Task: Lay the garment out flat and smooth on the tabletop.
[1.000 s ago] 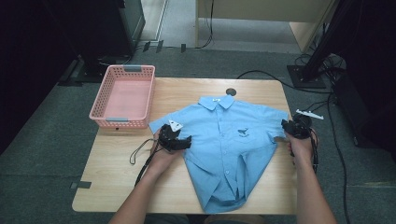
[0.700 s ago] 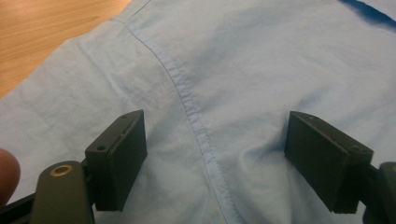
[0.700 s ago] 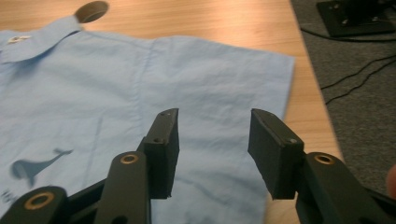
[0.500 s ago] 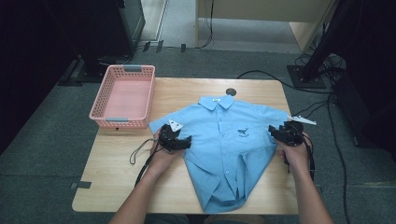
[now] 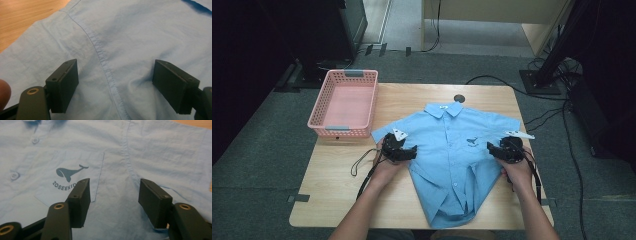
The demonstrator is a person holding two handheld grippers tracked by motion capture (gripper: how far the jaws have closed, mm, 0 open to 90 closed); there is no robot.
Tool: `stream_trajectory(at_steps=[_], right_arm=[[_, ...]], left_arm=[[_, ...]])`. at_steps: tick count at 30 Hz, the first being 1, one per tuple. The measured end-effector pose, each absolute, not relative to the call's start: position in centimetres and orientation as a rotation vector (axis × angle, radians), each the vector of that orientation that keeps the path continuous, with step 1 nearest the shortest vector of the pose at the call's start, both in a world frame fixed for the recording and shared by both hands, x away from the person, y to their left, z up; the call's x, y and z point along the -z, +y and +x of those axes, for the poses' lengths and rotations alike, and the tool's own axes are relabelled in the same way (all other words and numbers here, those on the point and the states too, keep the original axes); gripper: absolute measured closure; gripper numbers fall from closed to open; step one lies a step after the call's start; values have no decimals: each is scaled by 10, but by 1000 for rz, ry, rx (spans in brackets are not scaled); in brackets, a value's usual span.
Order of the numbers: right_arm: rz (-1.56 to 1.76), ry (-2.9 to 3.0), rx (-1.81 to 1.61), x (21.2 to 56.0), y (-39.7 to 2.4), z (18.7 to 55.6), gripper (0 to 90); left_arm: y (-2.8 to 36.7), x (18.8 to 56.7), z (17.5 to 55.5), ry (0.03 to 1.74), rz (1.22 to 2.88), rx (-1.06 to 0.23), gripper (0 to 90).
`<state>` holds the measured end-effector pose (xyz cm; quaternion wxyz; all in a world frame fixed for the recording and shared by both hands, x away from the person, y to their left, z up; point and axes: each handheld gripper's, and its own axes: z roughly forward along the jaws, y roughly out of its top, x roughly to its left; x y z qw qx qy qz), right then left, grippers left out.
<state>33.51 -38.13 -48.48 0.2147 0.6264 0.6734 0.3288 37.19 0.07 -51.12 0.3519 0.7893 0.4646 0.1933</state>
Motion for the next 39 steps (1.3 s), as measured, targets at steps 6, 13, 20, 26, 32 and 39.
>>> stream_trajectory(at_steps=[6, 13, 20, 26, 32, 39], right_arm=[[1713, 1857, -883, 501, -373, 337, 367], [1630, 1860, -858, 511, -368, 333, 341], [1639, 1851, -854, 511, -368, 337, 340], [1650, 1837, -849, 511, -368, 340, 341], [1661, 1821, -840, 511, -369, 344, 341], [1672, 1808, -836, 511, -370, 351, 341]], left_arm=[[1, 511, 372, 1203, 2041, -501, 216], [0, 511, 373, 1205, 2041, -503, 216], [-2, 511, 378, 1215, 2038, -507, 217], [-4, 511, 388, 1209, 2051, -505, 217], [-7, 511, 402, 1215, 2046, -508, 216], [-10, 512, 416, 1215, 2043, -508, 217]])
